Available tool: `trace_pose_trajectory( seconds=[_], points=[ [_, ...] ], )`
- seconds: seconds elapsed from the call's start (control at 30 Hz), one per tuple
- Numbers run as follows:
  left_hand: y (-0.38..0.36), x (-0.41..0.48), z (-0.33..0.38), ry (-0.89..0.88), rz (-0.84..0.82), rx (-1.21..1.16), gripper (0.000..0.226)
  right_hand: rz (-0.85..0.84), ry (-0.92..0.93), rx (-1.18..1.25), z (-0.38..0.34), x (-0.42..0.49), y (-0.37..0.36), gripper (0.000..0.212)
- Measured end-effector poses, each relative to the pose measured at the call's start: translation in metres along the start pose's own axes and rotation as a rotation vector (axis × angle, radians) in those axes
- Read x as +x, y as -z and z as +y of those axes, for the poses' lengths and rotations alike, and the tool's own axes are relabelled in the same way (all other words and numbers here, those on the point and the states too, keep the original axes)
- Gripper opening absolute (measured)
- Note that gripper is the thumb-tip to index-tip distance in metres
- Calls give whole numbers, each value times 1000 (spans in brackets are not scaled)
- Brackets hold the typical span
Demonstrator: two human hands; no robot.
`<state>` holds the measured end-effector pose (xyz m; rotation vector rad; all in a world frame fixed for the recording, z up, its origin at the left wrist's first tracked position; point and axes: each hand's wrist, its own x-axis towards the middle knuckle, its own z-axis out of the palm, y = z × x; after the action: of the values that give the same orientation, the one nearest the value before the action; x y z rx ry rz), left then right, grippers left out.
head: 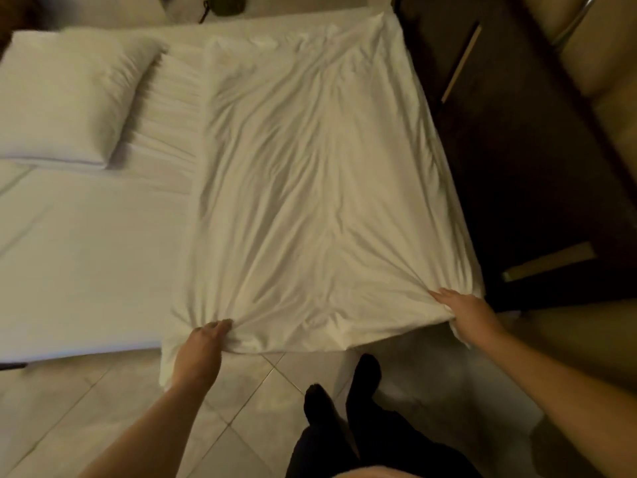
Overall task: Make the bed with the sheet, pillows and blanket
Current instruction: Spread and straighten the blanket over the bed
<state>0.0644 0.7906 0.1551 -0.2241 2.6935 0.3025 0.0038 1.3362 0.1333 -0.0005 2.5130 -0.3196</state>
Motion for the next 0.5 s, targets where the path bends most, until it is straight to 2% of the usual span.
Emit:
trace_pose_trajectory(
  seconds=[0.3,0.5],
  points=[
    [-4,-92,-37,16,-103,31,59,-108,-85,14,-12,-94,-31,58],
    [6,-101,-24,-2,-95,50,58,-76,0,-65,-22,-106,-5,50]
  ],
)
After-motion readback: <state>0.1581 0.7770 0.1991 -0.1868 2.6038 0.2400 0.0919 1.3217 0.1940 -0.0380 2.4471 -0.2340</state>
